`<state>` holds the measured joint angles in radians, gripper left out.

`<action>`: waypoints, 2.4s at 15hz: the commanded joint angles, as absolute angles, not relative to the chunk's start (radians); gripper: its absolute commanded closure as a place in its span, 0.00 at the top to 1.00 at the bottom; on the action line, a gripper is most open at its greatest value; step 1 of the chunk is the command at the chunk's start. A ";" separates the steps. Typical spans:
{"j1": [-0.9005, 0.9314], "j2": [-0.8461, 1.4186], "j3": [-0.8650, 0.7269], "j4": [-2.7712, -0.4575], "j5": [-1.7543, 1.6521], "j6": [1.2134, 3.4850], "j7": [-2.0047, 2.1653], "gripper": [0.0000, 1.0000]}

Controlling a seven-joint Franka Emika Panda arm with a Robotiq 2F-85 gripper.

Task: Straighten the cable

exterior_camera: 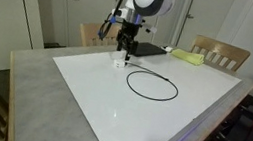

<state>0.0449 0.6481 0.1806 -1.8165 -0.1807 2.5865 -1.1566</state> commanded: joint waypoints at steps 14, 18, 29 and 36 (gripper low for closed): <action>0.044 0.792 0.192 -1.677 -0.196 2.540 -1.203 1.00; 0.041 0.795 0.192 -1.674 -0.195 2.542 -1.202 1.00; 0.037 0.795 0.185 -1.694 -0.197 2.554 -1.200 0.89; 0.038 0.796 0.186 -1.701 -0.201 2.559 -1.203 0.40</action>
<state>0.0454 0.7904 0.1839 -1.7045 -0.1810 2.5584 -1.1831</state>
